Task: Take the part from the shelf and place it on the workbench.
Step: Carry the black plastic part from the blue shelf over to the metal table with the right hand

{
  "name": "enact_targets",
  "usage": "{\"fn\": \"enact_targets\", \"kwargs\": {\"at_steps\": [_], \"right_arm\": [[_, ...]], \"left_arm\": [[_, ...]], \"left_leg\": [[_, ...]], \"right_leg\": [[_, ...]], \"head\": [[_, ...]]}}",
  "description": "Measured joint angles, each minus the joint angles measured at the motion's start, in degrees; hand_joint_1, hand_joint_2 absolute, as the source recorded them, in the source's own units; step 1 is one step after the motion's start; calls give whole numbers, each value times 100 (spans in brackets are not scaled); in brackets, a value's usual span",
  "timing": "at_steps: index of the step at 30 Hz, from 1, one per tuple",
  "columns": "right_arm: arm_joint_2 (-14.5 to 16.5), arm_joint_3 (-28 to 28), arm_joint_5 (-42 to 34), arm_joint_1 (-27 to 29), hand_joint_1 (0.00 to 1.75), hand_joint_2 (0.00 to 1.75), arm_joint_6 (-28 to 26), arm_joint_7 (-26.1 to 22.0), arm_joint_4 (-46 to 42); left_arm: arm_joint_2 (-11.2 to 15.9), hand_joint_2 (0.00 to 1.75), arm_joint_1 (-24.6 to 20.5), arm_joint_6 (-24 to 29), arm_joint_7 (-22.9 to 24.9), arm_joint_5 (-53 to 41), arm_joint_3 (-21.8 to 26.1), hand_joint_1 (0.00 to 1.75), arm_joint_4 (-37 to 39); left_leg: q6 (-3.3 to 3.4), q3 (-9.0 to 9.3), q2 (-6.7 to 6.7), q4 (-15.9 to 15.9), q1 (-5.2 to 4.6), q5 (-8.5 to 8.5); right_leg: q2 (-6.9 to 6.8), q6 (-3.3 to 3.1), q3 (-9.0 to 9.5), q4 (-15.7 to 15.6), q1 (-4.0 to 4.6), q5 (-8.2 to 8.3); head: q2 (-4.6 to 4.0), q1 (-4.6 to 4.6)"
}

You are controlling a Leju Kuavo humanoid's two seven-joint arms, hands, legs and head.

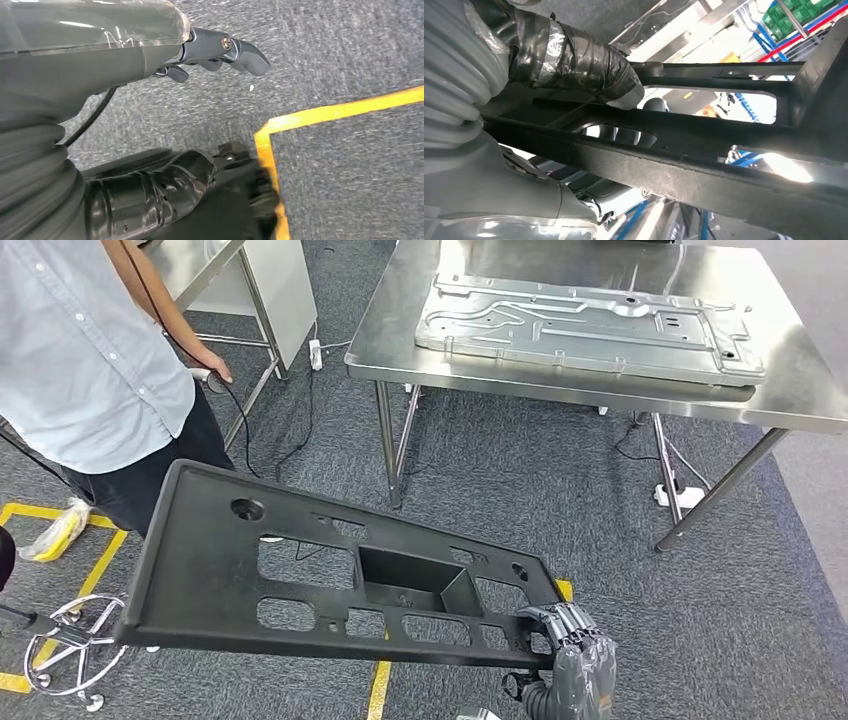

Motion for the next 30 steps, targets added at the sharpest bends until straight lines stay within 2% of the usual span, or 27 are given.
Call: {"fn": "enact_targets", "kwargs": {"at_steps": [1,5,7,9,10,11,12,14,15,16,17,19,21,22,24,25,26,27,29,30], "right_arm": [[1,-1,-6,-3,175,175,0,-9,2],[8,-7,-17,-8,175,175,-1,-29,2],[10,-10,-25,-11,175,175,-2,-39,3],[10,-12,-39,-10,175,175,-2,-48,10],[9,-14,-44,-8,175,175,-2,-51,14],[9,-15,-48,-7,175,175,-2,-57,17],[8,-17,-52,-7,175,175,-2,-64,18],[8,-18,-61,-12,175,175,-1,-79,19],[8,-19,-67,-18,175,175,-2,-87,20],[9,-20,-73,-20,175,175,-2,-95,21],[10,-21,-79,-22,175,175,-1,-100,22],[12,-28,-89,-19,175,175,-2,-104,22],[14,-36,-96,-24,175,175,-2,-104,21],[15,-38,-100,-27,175,175,-1,-104,21],[16,-40,-109,-30,175,175,-1,-104,20],[16,-42,-112,-30,175,175,-1,-105,20],[16,-44,-113,-28,175,175,-1,-108,20],[16,-46,-113,-28,175,175,0,-114,20],[22,-53,-109,-27,175,175,0,-136,19],[26,-60,-103,-30,175,175,0,-150,17]], "left_arm": [[4,175,-4,-13,-10,-2,0,0,0],[16,175,10,-27,-23,-7,0,0,0],[17,175,8,-29,-24,-9,0,0,0],[19,175,5,-38,-24,-13,0,0,0],[20,175,8,-44,-24,-14,0,0,0],[22,175,12,-51,-24,-14,0,0,0],[23,175,15,-59,-24,-14,0,0,0],[21,175,18,-72,-24,-15,0,0,0],[21,175,16,-74,-24,-16,0,0,0],[21,175,14,-74,-24,-16,0,0,0],[22,175,12,-74,-24,-17,0,0,0],[25,175,6,-73,-23,-23,0,0,0],[27,175,0,-77,-26,-28,0,0,0],[28,175,-2,-81,-27,-29,-1,0,0],[28,175,10,-89,-28,-31,-2,0,0],[28,175,22,-91,-28,-32,-2,0,0],[28,175,38,-91,-28,-32,-2,0,0],[29,175,50,-91,-28,-32,-1,0,0],[31,175,64,-91,-28,-34,0,0,0],[32,175,68,-91,-30,-36,0,0,0]], "left_leg": [[21,87,8,-188,-13,33],[134,135,0,-300,-1,50],[204,170,5,-349,21,71],[238,175,5,-350,18,57],[239,181,1,-347,17,45],[234,193,-5,-343,17,28],[223,217,-13,-338,19,5],[179,280,-30,-326,21,-58],[144,300,-35,-313,14,-97],[108,313,-37,-311,8,-129],[70,319,-37,-318,0,-154],[0,356,-29,-337,4,-195],[-52,319,-17,-145,17,-287],[-67,197,-13,119,23,-389],[-77,-291,-10,924,25,-640],[-79,-538,-10,1253,25,-684],[-75,-712,-10,1407,24,-616],[-61,-771,-10,1321,24,-421],[1,-637,-9,693,14,119],[38,-528,-3,389,-9,290]], "right_leg": [[-2,25,-8,15,8,-10],[-6,140,-15,72,3,-64],[3,199,-205,493,-13,-307],[8,246,-599,1233,-33,-619],[8,265,-758,1502,-46,-675],[8,278,-827,1575,-60,-616],[8,286,-777,1417,-75,-445],[10,281,-447,694,-98,-28],[13,260,-292,366,-91,78],[16,232,-196,166,-78,103],[21,194,-162,101,-60,56],[28,113,-130,62,-52,15],[29,21,-47,17,-64,-25],[21,-20,5,-1,-66,-51],[4,-71,101,-7,-38,-139],[2,-83,158,-7,-22,-190],[8,-88,226,-7,-8,-248],[16,-88,307,-7,4,-309],[30,-73,487,-16,14,-451],[34,-48,559,-20,21,-521]], "head": [[0,2],[0,5],[0,9],[0,11],[0,11],[0,11],[0,11],[0,11],[0,11],[0,10],[0,10],[0,5],[0,4],[0,2],[0,2],[0,3],[0,2],[0,2],[0,5],[0,8]]}}
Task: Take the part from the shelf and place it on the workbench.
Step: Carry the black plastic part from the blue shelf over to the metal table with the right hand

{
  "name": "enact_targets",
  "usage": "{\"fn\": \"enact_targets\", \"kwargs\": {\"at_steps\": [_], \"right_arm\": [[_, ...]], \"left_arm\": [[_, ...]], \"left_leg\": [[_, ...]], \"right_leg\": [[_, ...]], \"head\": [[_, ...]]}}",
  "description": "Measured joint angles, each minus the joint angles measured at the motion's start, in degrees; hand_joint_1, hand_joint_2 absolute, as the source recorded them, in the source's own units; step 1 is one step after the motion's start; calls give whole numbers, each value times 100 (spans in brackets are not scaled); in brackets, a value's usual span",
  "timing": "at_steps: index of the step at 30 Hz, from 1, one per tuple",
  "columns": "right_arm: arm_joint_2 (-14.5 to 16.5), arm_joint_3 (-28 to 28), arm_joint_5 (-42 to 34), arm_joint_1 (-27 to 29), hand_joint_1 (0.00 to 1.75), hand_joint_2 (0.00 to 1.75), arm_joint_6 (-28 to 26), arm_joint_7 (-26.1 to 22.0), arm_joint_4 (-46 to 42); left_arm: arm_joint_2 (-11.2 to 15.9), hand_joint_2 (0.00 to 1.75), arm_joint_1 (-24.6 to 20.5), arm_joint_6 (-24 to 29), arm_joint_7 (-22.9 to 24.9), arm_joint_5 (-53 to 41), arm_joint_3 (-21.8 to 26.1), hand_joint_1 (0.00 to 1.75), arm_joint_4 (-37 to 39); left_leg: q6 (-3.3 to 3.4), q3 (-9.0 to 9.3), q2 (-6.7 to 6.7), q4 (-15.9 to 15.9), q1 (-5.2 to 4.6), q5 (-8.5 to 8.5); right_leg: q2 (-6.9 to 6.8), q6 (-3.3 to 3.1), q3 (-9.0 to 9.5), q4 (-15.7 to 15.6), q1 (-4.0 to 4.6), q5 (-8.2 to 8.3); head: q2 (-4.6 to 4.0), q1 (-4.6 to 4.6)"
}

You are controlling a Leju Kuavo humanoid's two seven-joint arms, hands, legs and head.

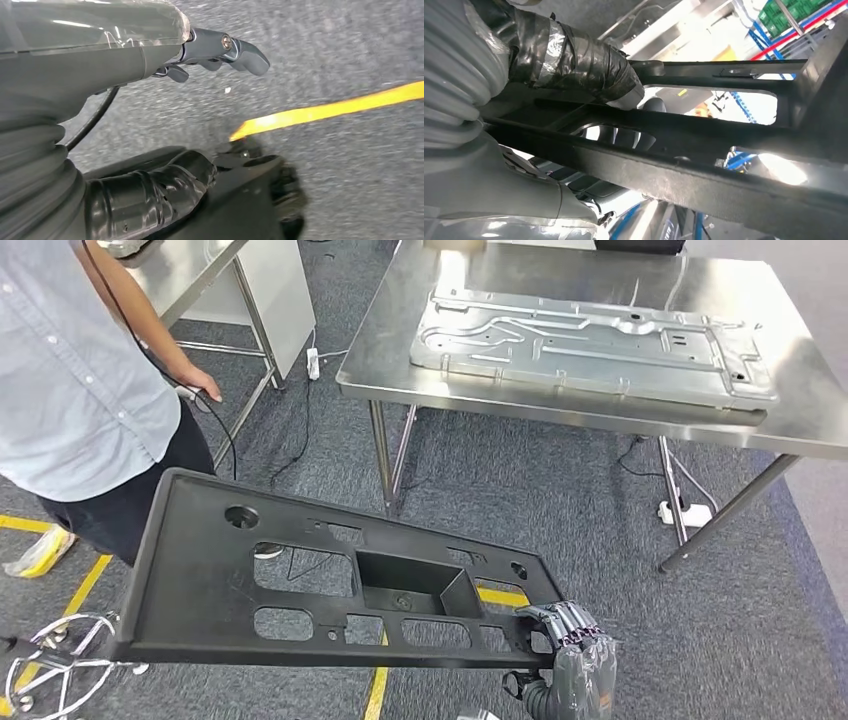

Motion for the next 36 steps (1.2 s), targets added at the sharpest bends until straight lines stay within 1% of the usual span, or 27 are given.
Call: {"fn": "enact_targets", "kwargs": {"at_steps": [1,4,5,6,8,10,11,12,13,14,15,16,17,18,19,20,21,23,24,25,27,28,29,31,32,33,36], "right_arm": [[7,-9,8,-1,175,175,-1,-19,-3],[36,-54,37,-2,175,175,-2,-93,-26],[46,-79,45,-3,175,175,-2,-119,-43],[54,-111,49,-6,175,175,-2,-145,-66],[68,-196,51,-1,175,175,-3,-193,-115],[84,-286,49,15,175,175,-4,-227,-151],[92,-334,49,28,175,175,-4,-243,-167],[97,-377,49,41,175,175,-4,-258,-186],[105,-422,47,55,175,175,-3,-277,-209],[115,-471,44,72,175,175,-3,-295,-235],[126,-521,37,89,175,175,-3,-312,-255],[138,-568,31,100,175,175,-2,-331,-270],[155,-616,25,117,175,175,-2,-350,-293],[175,-662,21,131,175,175,-1,-374,-321],[197,-704,20,141,175,175,0,-398,-353],[221,-749,20,156,175,175,0,-425,-393],[244,-793,21,160,175,175,0,-450,-425],[285,-866,21,164,175,175,0,-478,-474],[304,-904,21,163,175,175,0,-489,-492],[321,-943,22,163,175,175,0,-502,-508],[352,-1029,26,166,175,175,0,-540,-544],[368,-1073,28,166,175,175,0,-565,-565],[386,-1115,25,167,175,175,0,-593,-590],[418,-1199,5,161,175,175,0,-651,-634],[436,-1238,-9,157,175,175,1,-675,-656],[451,-1276,-22,155,175,175,1,-695,-682],[475,-1394,-66,150,175,175,-1,-749,-792]], "left_arm": [[0,175,-6,0,-3,-3,-1,0,0],[3,175,-29,0,-9,-11,-1,0,0],[6,175,-25,0,-10,-12,-1,0,-1],[9,175,-20,0,-10,-13,0,0,-1],[12,175,-22,-1,-11,-20,0,0,-2],[10,175,-24,-1,-11,-28,0,0,-2],[10,175,-19,-1,-11,-31,0,0,-2],[9,175,-9,-1,-11,-32,0,0,-2],[7,175,0,-1,-11,-33,0,0,-2],[4,175,8,-1,-11,-35,0,0,-2],[2,175,9,-1,-10,-39,0,0,-1],[1,175,-1,2,-8,-43,0,0,1],[2,175,-9,5,-3,-46,1,0,2],[3,175,-20,9,2,-49,1,0,2],[5,175,-29,13,6,-50,1,0,2],[6,175,-32,14,10,-52,1,0,2],[5,175,-37,15,10,-56,0,0,2],[3,175,-44,15,9,-63,0,0,2],[3,175,-43,15,8,-64,0,0,2],[3,175,-36,15,8,-65,0,0,2],[4,175,-11,16,8,-66,0,0,2],[4,175,0,17,8,-66,1,0,2],[5,175,9,19,8,-66,1,0,2],[21,175,17,22,7,-67,2,0,2],[30,175,16,23,7,-68,2,0,2],[40,175,15,24,7,-70,2,0,1],[44,175,-5,25,7,-79,2,0,0]], "left_leg": [[38,99,8,-216,-24,53],[134,300,10,-454,-77,-101],[166,386,2,-519,-75,-131],[199,489,-4,-578,-62,-164],[237,692,-10,-676,-37,-253],[237,871,-21,-708,-23,-384],[228,975,-29,-713,-17,-464],[217,1092,-36,-713,-9,-553],[203,1221,-44,-714,2,-650],[185,1332,-47,-720,11,-749],[161,1438,-48,-715,16,-847],[129,1499,-55,-727,15,-925],[89,1546,-56,-761,10,-978],[47,1593,-58,-782,4,-987],[8,1605,-61,-780,1,-952],[-20,1598,-57,-694,6,-886],[-40,1504,-51,-468,12,-780],[-60,1081,-35,226,26,-704],[-68,805,-26,574,25,-811],[-73,560,-22,807,23,-1013],[-60,235,-19,861,15,-1362],[-31,165,-19,678,7,-1332],[22,136,-19,392,-10,-1105],[159,133,-43,-165,-97,-392],[213,160,-68,-328,-143,-135],[246,192,-93,-412,-177,-13],[294,413,-105,-574,-177,3]], "right_leg": [[0,33,52,-14,-5,-59],[-8,135,181,-18,-24,-95],[-10,160,178,84,-30,-57],[-11,188,83,290,-36,-22],[-8,236,-343,961,-55,-71],[-8,270,-896,1530,-70,-331],[-9,280,-1108,1620,-74,-440],[-10,290,-1250,1557,-76,-455],[-11,296,-1324,1347,-76,-328],[-15,300,-1357,1039,-78,-13],[-21,290,-1381,756,-72,394],[-28,255,-1385,545,-54,705],[-30,203,-1392,428,-41,937],[-27,139,-1380,397,-24,994],[-15,76,-1323,369,-16,942],[-4,26,-1254,322,-22,924],[0,-17,-1156,267,-22,878],[-4,-79,-937,150,-19,779],[-7,-97,-822,109,-11,716],[-2,-110,-707,80,-2,645],[21,-122,-463,57,25,485],[31,-125,-339,54,44,401],[36,-125,-224,51,64,315],[52,-103,-37,50,86,152],[65,-78,25,46,84,81],[81,-51,87,71,77,41],[85,12,166,254,55,32]], "head": [[0,1],[0,-4],[0,0],[0,2],[0,10],[0,10],[0,10],[0,10],[0,10],[0,13],[0,13],[0,17],[0,14],[0,12],[0,10],[0,6],[0,3],[0,-6],[0,-9],[0,-11],[0,-11],[0,-12],[0,-11],[0,-4],[0,-6],[0,-9],[0,-21]]}}
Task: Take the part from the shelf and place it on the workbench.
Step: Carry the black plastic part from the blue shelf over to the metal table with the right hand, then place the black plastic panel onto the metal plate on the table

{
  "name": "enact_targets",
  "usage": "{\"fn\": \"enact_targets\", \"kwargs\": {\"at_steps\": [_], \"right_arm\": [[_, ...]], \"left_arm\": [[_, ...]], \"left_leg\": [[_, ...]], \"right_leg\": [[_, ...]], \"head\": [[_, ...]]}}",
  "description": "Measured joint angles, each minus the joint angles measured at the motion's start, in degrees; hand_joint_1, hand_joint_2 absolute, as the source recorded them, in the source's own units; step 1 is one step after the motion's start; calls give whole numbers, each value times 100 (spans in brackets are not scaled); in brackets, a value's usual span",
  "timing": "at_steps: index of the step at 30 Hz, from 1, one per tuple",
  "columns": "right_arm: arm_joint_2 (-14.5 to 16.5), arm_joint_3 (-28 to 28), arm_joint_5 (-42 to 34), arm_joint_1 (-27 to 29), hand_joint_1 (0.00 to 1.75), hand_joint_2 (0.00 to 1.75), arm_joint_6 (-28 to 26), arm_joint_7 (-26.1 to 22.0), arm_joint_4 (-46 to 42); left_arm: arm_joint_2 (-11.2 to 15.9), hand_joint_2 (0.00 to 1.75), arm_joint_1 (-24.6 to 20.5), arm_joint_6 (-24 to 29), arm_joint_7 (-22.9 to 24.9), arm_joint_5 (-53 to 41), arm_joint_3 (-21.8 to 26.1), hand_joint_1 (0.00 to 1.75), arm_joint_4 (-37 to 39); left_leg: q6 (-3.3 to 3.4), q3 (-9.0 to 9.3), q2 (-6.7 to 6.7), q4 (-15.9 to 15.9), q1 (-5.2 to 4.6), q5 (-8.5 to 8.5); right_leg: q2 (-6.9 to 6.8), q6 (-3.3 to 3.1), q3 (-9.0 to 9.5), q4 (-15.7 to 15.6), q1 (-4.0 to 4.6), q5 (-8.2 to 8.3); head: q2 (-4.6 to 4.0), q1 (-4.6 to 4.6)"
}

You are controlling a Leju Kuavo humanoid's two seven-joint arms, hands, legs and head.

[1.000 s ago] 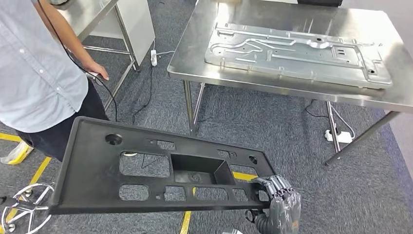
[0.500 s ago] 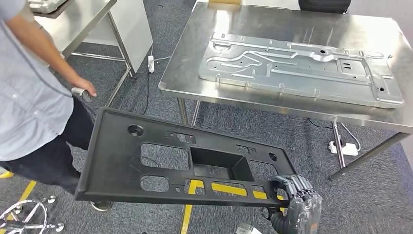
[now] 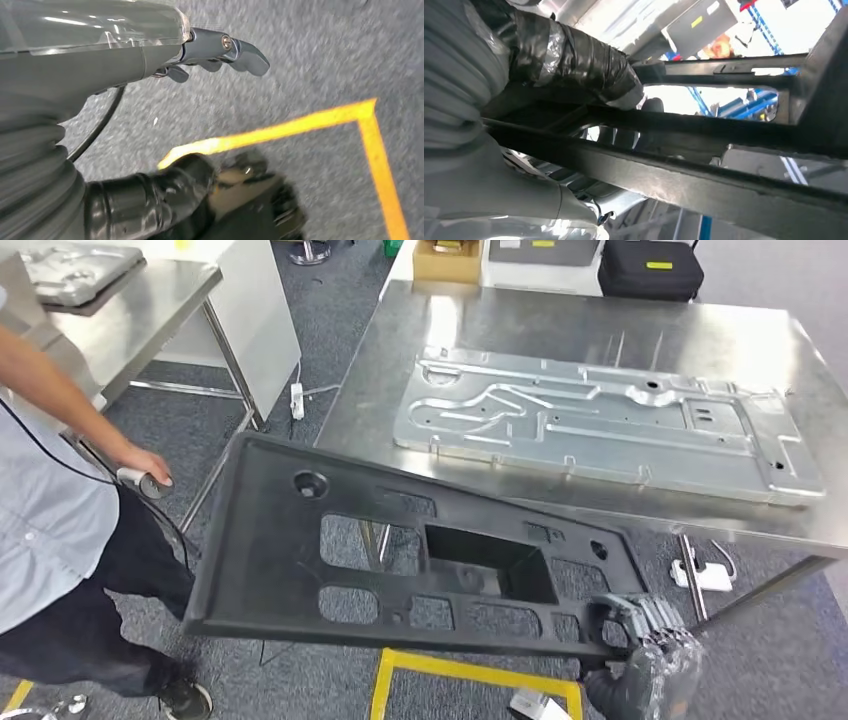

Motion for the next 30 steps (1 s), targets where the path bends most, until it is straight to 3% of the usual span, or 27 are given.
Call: {"fn": "enact_targets", "kwargs": {"at_steps": [2,5,6,7,9,10,12,14,16,17,19,21,22,23,25,27,29,30], "right_arm": [[2,-79,-24,-15,175,175,-1,-20,-59],[2,-199,-41,-19,175,175,-1,-23,-101],[2,-235,-42,-15,175,175,-1,-24,-103],[2,-268,-43,-11,175,175,-1,-26,-108],[2,-320,-53,-6,175,175,-1,-29,-122],[3,-340,-64,-6,175,175,-1,-29,-127],[6,-368,-87,4,175,175,1,-29,-133],[21,-397,-99,18,175,175,1,-32,-145],[43,-433,-108,21,175,175,1,-40,-170],[50,-448,-115,22,175,175,1,-44,-184],[56,-474,-130,21,175,175,1,-49,-206],[57,-499,-138,25,175,175,1,-51,-212],[57,-513,-138,27,175,175,1,-53,-212],[57,-528,-139,29,175,175,1,-57,-213],[57,-570,-145,26,175,175,1,-62,-224],[56,-625,-158,15,175,175,1,-44,-238],[56,-673,-162,1,175,175,1,-4,-243],[54,-699,-153,-9,175,175,1,21,-247]], "left_arm": [[1,175,-33,4,-2,-11,-1,0,0],[1,175,-46,7,-14,-35,-2,0,1],[1,175,-36,7,-18,-44,-2,0,2],[-2,175,-27,6,-20,-53,-2,0,2],[-8,175,-13,6,-26,-69,-5,0,2],[-11,175,-17,7,-31,-77,-7,0,2],[-14,175,-30,9,-37,-93,-10,0,2],[-14,175,-36,14,-39,-108,-13,0,1],[-14,175,-39,23,-41,-117,-15,0,1],[-14,175,-44,26,-41,-121,-16,0,2],[-17,175,-47,28,-42,-129,-19,0,2],[-18,175,-31,28,-40,-146,-20,0,2],[-18,175,-23,28,-38,-157,-21,0,2],[-17,175,-20,28,-36,-169,-22,0,2],[-16,175,-22,28,-33,-186,-27,0,2],[-16,175,-38,27,-33,-197,-38,0,2],[-14,175,-34,25,-34,-214,-55,0,2],[-14,175,-22,24,-36,-224,-63,0,2]], "left_leg": [[40,124,14,-62,19,-15],[53,189,14,-74,34,-102],[42,225,11,-73,44,-140],[25,275,7,-72,59,-182],[-31,382,-2,-69,95,-275],[-67,425,-10,-58,105,-316],[-158,459,-18,-37,106,-375],[-241,477,-15,-4,99,-405],[-297,425,15,164,108,-506],[-318,314,33,377,118,-625],[-353,-83,59,1063,136,-933],[-367,-443,69,1558,147,-1039],[-359,-503,73,1556,149,-946],[-334,-454,74,1319,147,-726],[-259,-216,87,594,125,-268],[-185,-73,98,155,72,-210],[-130,-34,95,89,41,-252],[-108,20,97,37,61,-167]], "right_leg": [[-17,62,-234,425,-21,-142],[-26,173,-899,1261,-89,-561],[-29,205,-1036,1312,-118,-555],[-34,235,-1084,1177,-145,-402],[-41,292,-979,535,-193,186],[-46,291,-928,240,-194,348],[-54,212,-902,-10,-172,460],[-55,91,-891,-24,-159,486],[-59,12,-833,-45,-167,499],[-69,-18,-808,-55,-167,492],[-89,-65,-788,-60,-145,462],[-93,-92,-763,-60,-117,427],[-90,-98,-741,-60,-106,408],[-87,-99,-704,-60,-93,382],[-89,-91,-620,-67,-72,328],[-93,-53,-586,-79,-69,287],[-93,12,-565,-101,-72,254],[-93,43,-536,-101,-72,232]], "head": [[0,3],[0,7],[0,6],[0,7],[0,8],[0,10],[0,15],[0,14],[0,10],[0,8],[0,2],[0,2],[0,2],[0,2],[0,6],[0,3],[0,-4],[0,-5]]}}
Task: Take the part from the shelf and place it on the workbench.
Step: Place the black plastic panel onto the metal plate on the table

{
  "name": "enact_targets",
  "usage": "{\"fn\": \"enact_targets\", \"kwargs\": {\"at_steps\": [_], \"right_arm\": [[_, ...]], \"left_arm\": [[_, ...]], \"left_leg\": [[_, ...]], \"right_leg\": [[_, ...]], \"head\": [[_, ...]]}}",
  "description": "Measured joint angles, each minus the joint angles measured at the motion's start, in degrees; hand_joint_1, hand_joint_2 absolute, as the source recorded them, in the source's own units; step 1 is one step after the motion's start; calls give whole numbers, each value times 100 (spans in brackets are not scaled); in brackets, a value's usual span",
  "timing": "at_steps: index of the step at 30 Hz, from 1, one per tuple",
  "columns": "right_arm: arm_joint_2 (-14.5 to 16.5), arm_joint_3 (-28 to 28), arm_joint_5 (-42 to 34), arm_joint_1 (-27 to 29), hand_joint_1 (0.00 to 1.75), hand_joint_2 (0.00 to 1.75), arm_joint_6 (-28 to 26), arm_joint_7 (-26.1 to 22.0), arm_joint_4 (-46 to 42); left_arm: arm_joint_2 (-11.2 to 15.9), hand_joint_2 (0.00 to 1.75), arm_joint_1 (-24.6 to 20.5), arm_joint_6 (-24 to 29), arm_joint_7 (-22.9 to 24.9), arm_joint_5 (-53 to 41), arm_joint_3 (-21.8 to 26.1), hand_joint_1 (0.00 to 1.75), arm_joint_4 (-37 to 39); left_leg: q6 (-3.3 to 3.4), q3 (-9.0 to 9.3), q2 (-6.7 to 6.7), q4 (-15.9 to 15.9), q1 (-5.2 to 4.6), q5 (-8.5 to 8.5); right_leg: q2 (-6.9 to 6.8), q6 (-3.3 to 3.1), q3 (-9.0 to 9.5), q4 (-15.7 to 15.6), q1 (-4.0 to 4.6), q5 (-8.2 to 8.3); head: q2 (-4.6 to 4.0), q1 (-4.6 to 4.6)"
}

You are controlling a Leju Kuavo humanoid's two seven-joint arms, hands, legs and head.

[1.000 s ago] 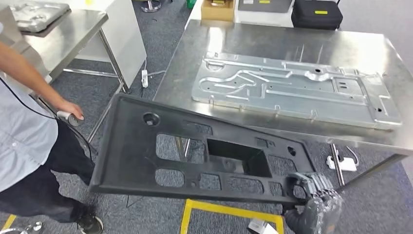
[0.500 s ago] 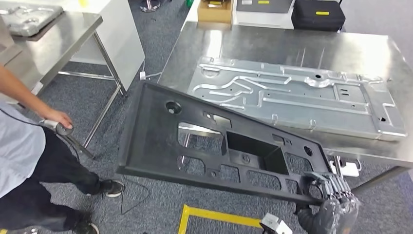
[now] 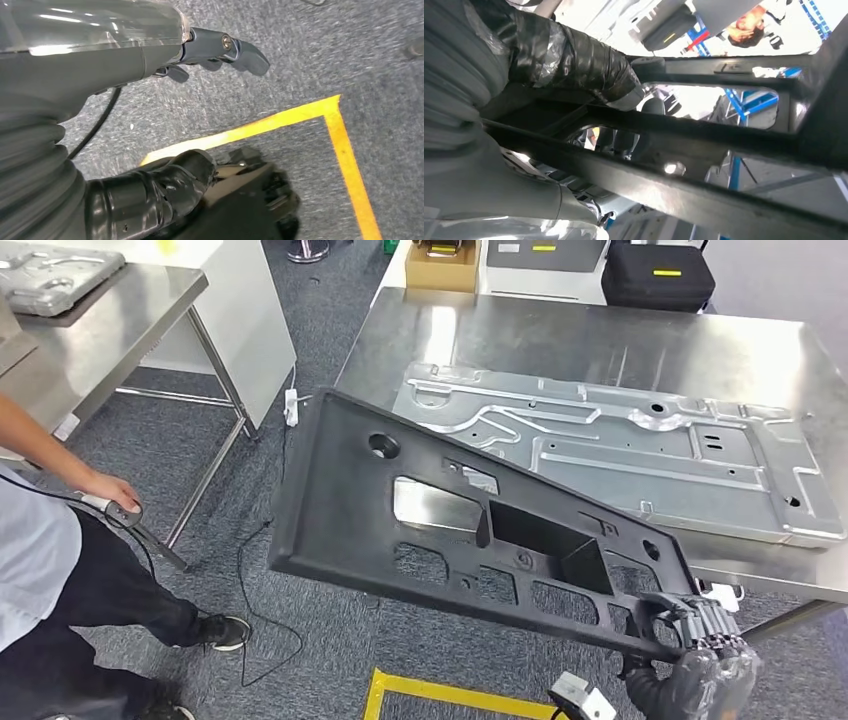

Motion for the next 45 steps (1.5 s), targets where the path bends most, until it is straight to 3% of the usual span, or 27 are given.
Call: {"fn": "enact_targets", "kwargs": {"at_steps": [2,3,5,6,7,8,10,11,12,16,18,20,21,22,23,25,26,27,29,32,34,36,37,38,41,43,45], "right_arm": [[-6,-63,33,-32,175,175,0,48,-8],[-10,-96,48,-52,175,175,0,71,-11],[-17,-169,62,-86,175,175,0,111,-8],[-21,-205,65,-96,175,175,0,125,-2],[-28,-243,68,-104,175,175,0,139,8],[-37,-280,68,-115,175,175,0,150,17],[-61,-368,63,-152,175,175,0,179,35],[-72,-416,59,-176,175,175,0,195,43],[-85,-461,53,-199,175,175,0,217,53],[-138,-604,37,-256,175,175,0,310,97],[-155,-645,34,-289,175,175,0,328,116],[-162,-664,31,-328,175,175,0,337,137],[-163,-673,30,-340,175,175,0,344,151],[-163,-685,30,-346,175,175,0,351,166],[-164,-700,30,-347,175,175,0,358,181],[-167,-730,30,-348,175,175,0,374,205],[-169,-743,27,-351,175,175,0,384,215],[-172,-754,22,-355,175,175,0,391,225],[-176,-772,7,-365,175,175,0,403,248],[-210,-800,-25,-383,175,175,0,419,282],[-245,-819,-49,-393,175,175,0,429,308],[-263,-839,-70,-395,175,175,0,444,345],[-271,-854,-77,-395,175,175,0,452,367],[-280,-872,-80,-395,175,175,0,460,389],[-312,-902,-82,-401,175,175,0,468,426],[-321,-905,-84,-411,175,175,0,471,434],[-323,-908,-84,-415,175,175,0,485,440]], "left_arm": [[-7,175,5,-8,-4,-13,-21,0,0],[-12,175,-6,-14,-7,-20,-34,0,1],[-15,175,-26,-21,-9,-40,-57,0,0],[-15,175,-27,-22,-9,-51,-62,0,0],[-14,175,-25,-23,-9,-61,-67,0,0],[-14,175,-19,-26,-9,-67,-71,0,0],[-20,175,-10,-32,-8,-79,-85,0,1],[-25,175,-12,-34,-7,-83,-92,0,1],[-28,175,-16,-34,-6,-87,-96,0,1],[-29,175,-41,-35,-11,-89,-104,0,0],[-27,175,-51,-35,-16,-90,-106,0,0],[-27,175,-46,-36,-17,-90,-108,0,1],[-27,175,-39,-37,-17,-90,-108,0,1],[-27,175,-30,-38,-17,-90,-109,0,1],[-27,175,-22,-39,-17,-90,-109,0,1],[-27,175,-16,-41,-17,-90,-109,0,1],[-27,175,-15,-40,-16,-90,-109,0,1],[-27,175,-20,-39,-15,-90,-109,0,1],[-28,175,-31,-36,-11,-95,-110,0,1],[-27,175,-25,-33,-9,-104,-112,0,1],[-28,175,-27,-32,-11,-107,-114,0,1],[-31,175,-37,-31,-11,-107,-115,0,1],[-31,175,-36,-31,-11,-107,-116,0,1],[-31,175,-34,-31,-11,-106,-116,0,1],[-40,175,-30,-31,-10,-108,-116,0,1],[-50,175,-35,-31,-8,-111,-117,0,1],[-54,175,-48,-29,-7,-114,-118,0,1]], "left_leg": [[37,114,10,-124,41,67],[56,159,15,-169,58,74],[85,201,12,-189,56,38],[90,226,8,-187,56,8],[85,261,3,-182,58,-29],[74,306,-4,-172,63,-74],[31,396,-14,-139,73,-181],[-3,419,-20,-111,68,-234],[-38,429,-24,-97,62,-271],[-151,443,-16,-81,56,-365],[-206,268,-5,305,72,-543],[-243,-191,0,1088,91,-778],[-255,-429,0,1421,97,-823],[-259,-587,0,1574,100,-762],[-254,-637,0,1496,100,-579],[-212,-486,1,841,99,-32],[-183,-370,3,506,84,165],[-152,-269,4,249,68,236],[-105,-177,4,79,33,163],[-13,-59,-2,-51,62,110],[54,30,2,-107,71,80],[98,98,2,-110,59,21],[105,145,-2,-110,53,-17],[105,200,-9,-110,49,-58],[64,381,-29,-102,34,-205],[2,420,-36,-93,22,-276],[-56,435,-32,-115,20,-305]], "right_leg": [[3,52,-40,174,5,-116],[4,75,-167,421,0,-236],[6,119,-591,1104,-17,-493],[6,143,-777,1349,-32,-516],[5,164,-883,1415,-50,-423],[4,182,-885,1276,-69,-217],[6,199,-694,652,-95,269],[7,190,-581,360,-91,389],[10,167,-509,183,-84,424],[22,40,-413,30,-79,334],[6,-20,-318,-36,-100,306],[-10,-57,-238,-61,-93,255],[-11,-64,-202,-63,-90,224],[-8,-66,-162,-63,-89,189],[-3,-65,-110,-63,-90,150],[6,-48,4,-67,-91,60],[10,-24,46,-64,-81,14],[12,5,65,-63,-76,-22],[10,68,77,-82,-71,-63],[-1,147,98,-2,-78,-155],[2,173,-171,527,-86,-370],[4,193,-659,1262,-88,-573],[4,200,-841,1462,-91,-543],[3,200,-924,1454,-93,-396],[3,151,-682,516,-71,349],[6,103,-519,104,-33,478],[16,59,-472,31,-23,418]], "head": [[0,7],[0,11],[0,14],[0,15],[0,13],[0,14],[0,16],[0,18],[0,15],[0,1],[0,-6],[0,-11],[0,-10],[0,-10],[0,-10],[0,-9],[0,-7],[0,-8],[0,-7],[0,-5],[0,-1],[0,0],[0,0],[0,1],[0,2],[0,0],[0,-5]]}}
